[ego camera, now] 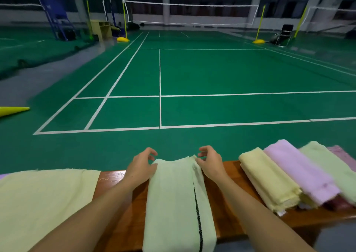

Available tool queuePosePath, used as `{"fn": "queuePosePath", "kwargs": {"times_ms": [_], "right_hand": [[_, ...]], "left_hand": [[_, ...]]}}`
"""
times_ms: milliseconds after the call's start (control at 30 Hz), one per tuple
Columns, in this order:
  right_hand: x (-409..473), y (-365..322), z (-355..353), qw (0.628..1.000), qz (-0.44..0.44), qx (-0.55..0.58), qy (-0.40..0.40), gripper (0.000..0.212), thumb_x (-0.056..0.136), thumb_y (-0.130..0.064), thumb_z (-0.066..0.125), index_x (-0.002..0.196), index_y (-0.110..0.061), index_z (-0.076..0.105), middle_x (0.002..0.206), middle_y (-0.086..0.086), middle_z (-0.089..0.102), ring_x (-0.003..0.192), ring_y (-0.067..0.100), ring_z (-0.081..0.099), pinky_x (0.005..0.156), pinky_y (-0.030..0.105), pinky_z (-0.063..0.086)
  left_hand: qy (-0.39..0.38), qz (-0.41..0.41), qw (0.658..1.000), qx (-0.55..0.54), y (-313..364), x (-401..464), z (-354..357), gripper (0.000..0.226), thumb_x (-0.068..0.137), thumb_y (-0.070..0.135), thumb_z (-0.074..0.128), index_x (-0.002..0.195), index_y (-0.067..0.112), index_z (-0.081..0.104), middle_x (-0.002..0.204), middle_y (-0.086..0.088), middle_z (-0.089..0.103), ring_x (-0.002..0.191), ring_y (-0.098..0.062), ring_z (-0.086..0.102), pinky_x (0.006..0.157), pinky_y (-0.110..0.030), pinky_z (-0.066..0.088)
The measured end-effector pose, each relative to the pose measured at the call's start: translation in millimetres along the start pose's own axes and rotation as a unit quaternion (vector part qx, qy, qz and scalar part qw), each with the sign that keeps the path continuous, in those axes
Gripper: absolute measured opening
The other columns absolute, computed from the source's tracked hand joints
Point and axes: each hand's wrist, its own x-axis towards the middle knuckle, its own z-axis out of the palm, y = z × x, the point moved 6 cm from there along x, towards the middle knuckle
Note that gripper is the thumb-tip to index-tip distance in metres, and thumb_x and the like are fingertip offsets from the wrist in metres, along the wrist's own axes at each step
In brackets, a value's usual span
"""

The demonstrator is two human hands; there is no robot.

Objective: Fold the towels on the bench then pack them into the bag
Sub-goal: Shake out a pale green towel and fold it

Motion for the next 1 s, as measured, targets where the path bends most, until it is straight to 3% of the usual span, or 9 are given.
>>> {"fn": "queuePosePath", "kwargs": {"times_ms": [133, 233, 333, 533, 633, 767, 1000], "right_hand": [[-31.5, 4.7, -24.2, 0.999, -0.006, 0.041, 0.014, 0.032, 0.093, -0.018, 0.076, 0.123, -0.017, 0.063, 0.106, -0.009, 0.069, 0.098, 0.007, 0.067, 0.094, 0.035, 0.058], [-64.3, -0.3, -31.2, 0.997, -0.035, 0.057, -0.027, 0.026, 0.094, -0.021, 0.076, 0.117, -0.021, 0.065, 0.106, -0.009, 0.071, 0.098, 0.007, 0.068, 0.086, 0.038, 0.063], [-104.7, -8.6, -31.7, 0.992, -0.081, 0.011, -0.092, 0.022, 0.095, -0.022, 0.075, 0.116, -0.021, 0.069, 0.108, -0.009, 0.071, 0.096, 0.007, 0.069, 0.082, 0.029, 0.063], [-176.5, 10.3, -24.2, 0.969, -0.146, -0.041, -0.196, 0.026, 0.095, -0.026, 0.071, 0.120, -0.033, 0.072, 0.120, -0.021, 0.068, 0.111, -0.005, 0.058, 0.091, 0.012, 0.046], [-188.2, 13.4, -21.0, 0.965, -0.165, -0.061, -0.196, 0.025, 0.095, -0.040, 0.071, 0.120, -0.041, 0.071, 0.128, -0.026, 0.062, 0.122, -0.007, 0.048, 0.099, 0.018, 0.043], [-197.9, 15.8, -15.9, 0.955, -0.203, -0.114, -0.186, 0.031, 0.092, -0.056, 0.066, 0.122, -0.048, 0.066, 0.139, -0.027, 0.050, 0.132, -0.003, 0.034, 0.109, 0.026, 0.036], [-201.4, 13.7, -15.9, 0.953, -0.207, -0.123, -0.185, 0.035, 0.088, -0.059, 0.068, 0.122, -0.052, 0.064, 0.140, -0.028, 0.045, 0.133, -0.002, 0.031, 0.110, 0.030, 0.039]], "left_hand": [[0.002, 0.014, 1.000, -0.022, 8.9, -29.3, -8.9, 0.016, 0.095, 0.021, 0.067, 0.103, 0.034, 0.063, 0.101, 0.016, 0.069, 0.088, -0.008, 0.067, 0.084, -0.039, 0.059], [-0.023, 0.042, 0.998, -0.048, 23.6, -63.2, -15.2, 0.013, 0.095, 0.018, 0.067, 0.100, 0.030, 0.066, 0.094, 0.010, 0.072, 0.076, -0.015, 0.069, 0.075, -0.034, 0.056], [-0.079, 0.085, 0.993, -0.023, 30.7, -98.9, -13.5, 0.012, 0.094, 0.018, 0.070, 0.097, 0.029, 0.068, 0.087, 0.007, 0.072, 0.073, -0.014, 0.067, 0.067, -0.033, 0.055], [-0.157, 0.181, 0.970, 0.044, 11.0, -153.1, -1.4, 0.006, 0.087, 0.039, 0.069, 0.093, 0.037, 0.070, 0.094, 0.018, 0.071, 0.086, -0.007, 0.064, 0.076, -0.034, 0.057], [-0.137, 0.217, 0.963, 0.083, 3.0, -161.0, -3.3, 0.014, 0.087, 0.056, 0.068, 0.096, 0.045, 0.065, 0.100, 0.022, 0.063, 0.094, 0.001, 0.057, 0.080, -0.026, 0.051], [-0.112, 0.278, 0.939, 0.167, 1.1, -172.0, 1.0, 0.034, 0.089, 0.069, 0.062, 0.114, 0.046, 0.064, 0.112, 0.026, 0.051, 0.101, 0.004, 0.047, 0.085, -0.022, 0.046], [-0.116, 0.364, 0.900, 0.209, 14.9, -195.8, 4.1, 0.053, 0.081, 0.073, 0.066, 0.126, 0.047, 0.057, 0.131, 0.020, 0.053, 0.121, -0.006, 0.047, 0.098, -0.022, 0.042]]}}
